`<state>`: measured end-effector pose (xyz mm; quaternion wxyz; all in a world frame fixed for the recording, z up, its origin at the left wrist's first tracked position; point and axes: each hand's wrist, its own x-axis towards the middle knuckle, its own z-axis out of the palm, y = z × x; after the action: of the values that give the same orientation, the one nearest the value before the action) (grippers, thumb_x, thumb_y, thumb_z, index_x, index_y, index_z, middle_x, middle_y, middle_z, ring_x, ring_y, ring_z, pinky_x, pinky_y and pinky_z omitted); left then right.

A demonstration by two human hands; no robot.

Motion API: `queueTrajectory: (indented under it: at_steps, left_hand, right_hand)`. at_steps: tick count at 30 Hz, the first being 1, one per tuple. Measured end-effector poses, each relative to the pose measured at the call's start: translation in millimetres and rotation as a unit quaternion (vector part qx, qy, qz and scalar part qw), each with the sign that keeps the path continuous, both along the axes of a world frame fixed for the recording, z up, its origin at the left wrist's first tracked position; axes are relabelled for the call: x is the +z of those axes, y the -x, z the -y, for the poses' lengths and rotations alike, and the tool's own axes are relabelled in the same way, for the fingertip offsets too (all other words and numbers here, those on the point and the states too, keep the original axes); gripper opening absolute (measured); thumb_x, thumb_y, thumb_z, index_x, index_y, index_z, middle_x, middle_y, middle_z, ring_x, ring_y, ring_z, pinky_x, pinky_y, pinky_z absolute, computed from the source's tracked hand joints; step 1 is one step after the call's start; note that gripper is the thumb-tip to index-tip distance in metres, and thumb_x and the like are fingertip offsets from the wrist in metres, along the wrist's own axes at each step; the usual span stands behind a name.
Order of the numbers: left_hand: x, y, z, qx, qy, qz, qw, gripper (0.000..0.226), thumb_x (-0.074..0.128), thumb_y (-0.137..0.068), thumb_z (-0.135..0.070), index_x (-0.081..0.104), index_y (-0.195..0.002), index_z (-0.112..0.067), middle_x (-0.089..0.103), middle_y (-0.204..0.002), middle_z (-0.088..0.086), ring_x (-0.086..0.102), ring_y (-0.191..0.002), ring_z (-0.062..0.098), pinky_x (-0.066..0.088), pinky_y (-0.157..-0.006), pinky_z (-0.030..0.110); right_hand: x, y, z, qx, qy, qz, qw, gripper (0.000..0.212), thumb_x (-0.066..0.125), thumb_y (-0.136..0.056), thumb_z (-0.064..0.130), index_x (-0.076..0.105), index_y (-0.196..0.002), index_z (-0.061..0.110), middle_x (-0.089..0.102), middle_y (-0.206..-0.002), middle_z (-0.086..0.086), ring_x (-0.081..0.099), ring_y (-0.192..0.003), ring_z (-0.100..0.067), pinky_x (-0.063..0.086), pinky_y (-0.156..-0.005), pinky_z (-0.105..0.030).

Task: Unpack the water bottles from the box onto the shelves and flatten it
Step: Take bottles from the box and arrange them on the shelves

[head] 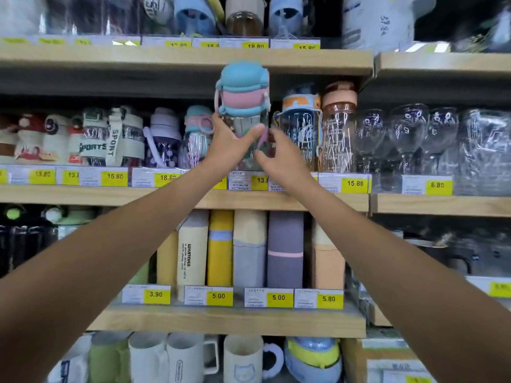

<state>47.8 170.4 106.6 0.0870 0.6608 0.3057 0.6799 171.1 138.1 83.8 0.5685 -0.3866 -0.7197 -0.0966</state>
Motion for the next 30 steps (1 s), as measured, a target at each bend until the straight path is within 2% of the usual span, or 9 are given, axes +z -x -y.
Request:
queueTrajectory:
  at_steps: [5, 7, 10, 13, 17, 20, 23, 25, 30]
  left_hand:
    - [-2, -1, -11, 0.016, 0.025, 0.026, 0.999, 0.091, 0.067, -0.079, -0.048, 0.013, -0.142, -0.008, 0.043, -0.121, -0.005, 0.047, -0.114, 0.015, 0.036, -0.090, 0.025]
    - [-1, -3, -13, 0.014, 0.055, 0.054, 0.997, 0.097, 0.064, -0.080, -0.052, 0.008, -0.144, -0.006, 0.045, -0.127, -0.001, 0.047, -0.117, 0.018, 0.036, -0.091, 0.026]
    - [4, -4, -17, 0.002, 0.096, 0.092, 0.991, 0.103, 0.064, -0.080, -0.054, 0.003, -0.144, 0.000, 0.041, -0.143, 0.009, 0.043, -0.129, 0.024, 0.037, -0.107, 0.034]
    - [11, -2, -20, 0.017, 0.114, 0.052, 0.992, 0.105, 0.063, -0.079, -0.058, 0.006, -0.144, 0.002, 0.040, -0.143, 0.012, 0.043, -0.129, 0.027, 0.037, -0.108, 0.038]
    - [20, -4, -23, 0.055, 0.123, -0.018, 0.991, 0.102, 0.062, -0.076, -0.063, 0.021, -0.142, 0.002, 0.045, -0.139, 0.010, 0.048, -0.123, 0.026, 0.040, -0.097, 0.028]
    - [27, -10, -25, 0.040, 0.121, -0.053, 0.990, 0.095, 0.066, -0.074, -0.062, 0.030, -0.139, -0.003, 0.050, -0.135, 0.009, 0.054, -0.118, 0.026, 0.045, -0.101, 0.034]
    - [30, -14, -26, 0.053, 0.134, -0.075, 0.987, 0.091, 0.064, -0.073, -0.065, 0.036, -0.135, -0.004, 0.053, -0.130, 0.011, 0.058, -0.111, 0.028, 0.049, -0.091, 0.034]
    - [32, -15, -29, 0.055, 0.148, -0.084, 0.984, 0.090, 0.061, -0.073, -0.068, 0.040, -0.135, -0.005, 0.054, -0.130, 0.012, 0.056, -0.114, 0.028, 0.047, -0.091, 0.033]
    - [34, -13, -33, 0.000, 0.188, -0.101, 0.977, 0.095, 0.058, -0.074, -0.069, 0.033, -0.141, -0.006, 0.051, -0.135, 0.018, 0.055, -0.119, 0.034, 0.046, -0.100, 0.040]
  right_hand:
    - [0, 4, -2, -0.003, -0.004, 0.026, 1.000, 0.015, 0.058, -0.084, 0.019, 0.053, -0.094, 0.009, 0.060, -0.093, -0.006, 0.056, -0.085, -0.021, 0.047, -0.075, -0.038]
    - [2, 6, -5, -0.004, 0.000, 0.036, 0.999, 0.016, 0.056, -0.084, 0.018, 0.053, -0.096, 0.008, 0.059, -0.095, -0.007, 0.054, -0.086, -0.021, 0.045, -0.073, -0.036]
    - [5, 11, -8, -0.025, 0.004, 0.048, 0.999, 0.011, 0.055, -0.084, 0.018, 0.049, -0.089, 0.011, 0.052, -0.090, -0.004, 0.046, -0.078, -0.018, 0.032, -0.065, -0.029]
    - [4, 10, -10, -0.036, 0.011, 0.048, 0.998, 0.010, 0.055, -0.084, 0.018, 0.046, -0.085, 0.012, 0.045, -0.086, -0.001, 0.041, -0.077, -0.017, 0.027, -0.061, -0.028]
    - [5, 4, -11, -0.059, 0.014, 0.033, 0.998, 0.016, 0.054, -0.084, 0.017, 0.041, -0.075, 0.017, 0.047, -0.091, -0.005, 0.043, -0.080, -0.020, 0.034, -0.068, -0.032]
    - [6, -2, -13, -0.063, 0.014, 0.020, 0.998, 0.005, 0.054, -0.085, 0.016, 0.050, -0.088, 0.014, 0.048, -0.098, -0.007, 0.048, -0.084, -0.020, 0.034, -0.070, -0.028]
    - [7, -5, -13, -0.062, 0.011, 0.013, 0.998, 0.026, 0.051, -0.087, 0.016, 0.057, -0.111, 0.006, 0.051, -0.108, -0.010, 0.056, -0.095, -0.025, 0.046, -0.084, -0.036]
    - [9, -7, -12, -0.065, 0.008, 0.016, 0.998, 0.028, 0.050, -0.088, 0.015, 0.058, -0.113, 0.006, 0.053, -0.108, -0.011, 0.058, -0.094, -0.026, 0.047, -0.087, -0.039]
    - [11, -12, -13, -0.071, 0.002, 0.022, 0.997, 0.025, 0.049, -0.089, 0.015, 0.060, -0.109, 0.006, 0.057, -0.110, -0.011, 0.060, -0.092, -0.026, 0.048, -0.086, -0.041]
